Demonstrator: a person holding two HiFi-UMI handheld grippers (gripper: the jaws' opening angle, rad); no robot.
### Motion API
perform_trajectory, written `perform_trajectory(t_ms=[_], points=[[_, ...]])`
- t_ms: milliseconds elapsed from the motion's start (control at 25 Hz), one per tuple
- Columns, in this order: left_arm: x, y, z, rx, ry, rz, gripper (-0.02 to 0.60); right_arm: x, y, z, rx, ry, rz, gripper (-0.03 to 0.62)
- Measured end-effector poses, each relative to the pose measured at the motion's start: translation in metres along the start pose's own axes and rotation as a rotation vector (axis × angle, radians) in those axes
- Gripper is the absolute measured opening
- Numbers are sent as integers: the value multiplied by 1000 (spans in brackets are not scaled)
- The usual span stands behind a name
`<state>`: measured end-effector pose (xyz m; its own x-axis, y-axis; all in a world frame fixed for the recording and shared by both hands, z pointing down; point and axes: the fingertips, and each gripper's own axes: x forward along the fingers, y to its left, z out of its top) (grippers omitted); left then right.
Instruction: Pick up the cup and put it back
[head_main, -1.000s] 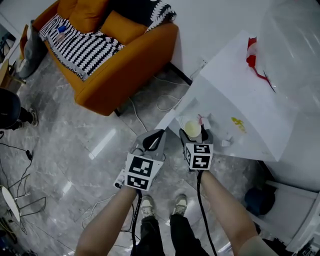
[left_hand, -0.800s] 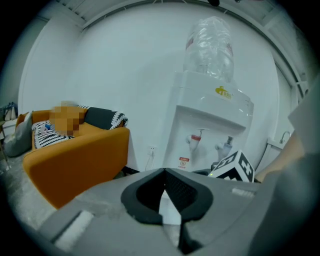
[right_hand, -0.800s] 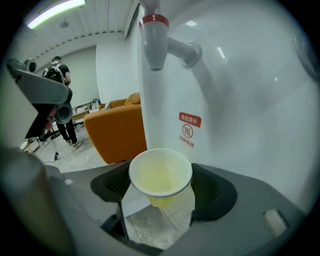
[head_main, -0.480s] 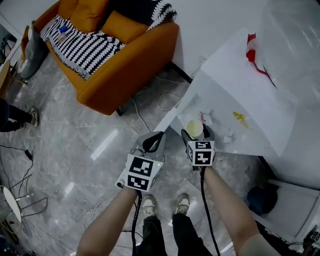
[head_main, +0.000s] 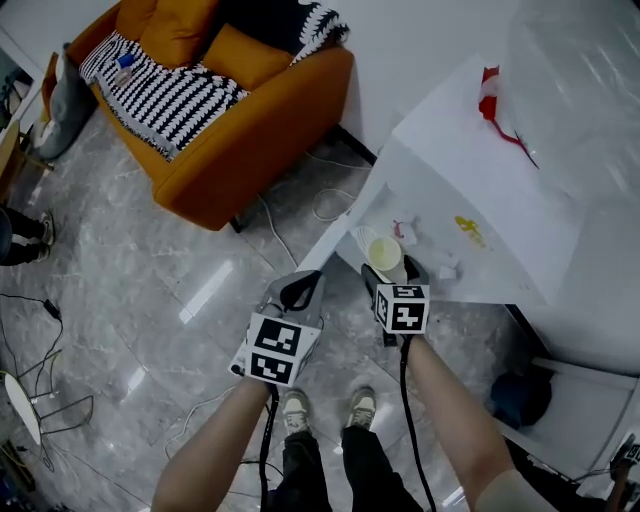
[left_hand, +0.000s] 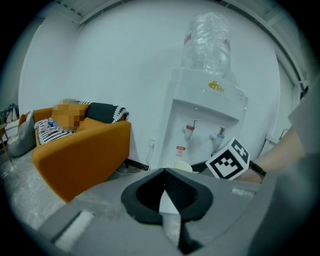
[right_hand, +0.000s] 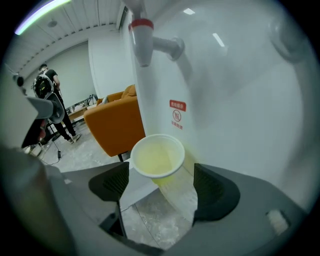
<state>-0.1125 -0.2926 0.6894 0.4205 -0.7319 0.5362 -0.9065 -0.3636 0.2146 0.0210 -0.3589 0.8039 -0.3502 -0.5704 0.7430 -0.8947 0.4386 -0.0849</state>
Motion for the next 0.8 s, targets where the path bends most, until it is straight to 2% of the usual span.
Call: perform_trajectory(t_ms=[120, 280, 360, 560, 800], points=[[-10, -3, 7, 8, -2, 2, 2, -26, 6, 3, 43, -3, 27, 405], [-31, -11, 28, 34, 9, -16, 2, -70, 20, 22, 52, -36, 56, 337], [-45, -13, 43, 42, 8, -15, 2, -98, 27, 42, 46, -74, 64, 242], [-92, -37, 98, 206, -37, 5, 2, -175, 45, 106, 28, -193, 101, 202], [-157, -72, 162, 217, -133, -10, 2, -289, 78, 169, 3, -343, 164, 120]])
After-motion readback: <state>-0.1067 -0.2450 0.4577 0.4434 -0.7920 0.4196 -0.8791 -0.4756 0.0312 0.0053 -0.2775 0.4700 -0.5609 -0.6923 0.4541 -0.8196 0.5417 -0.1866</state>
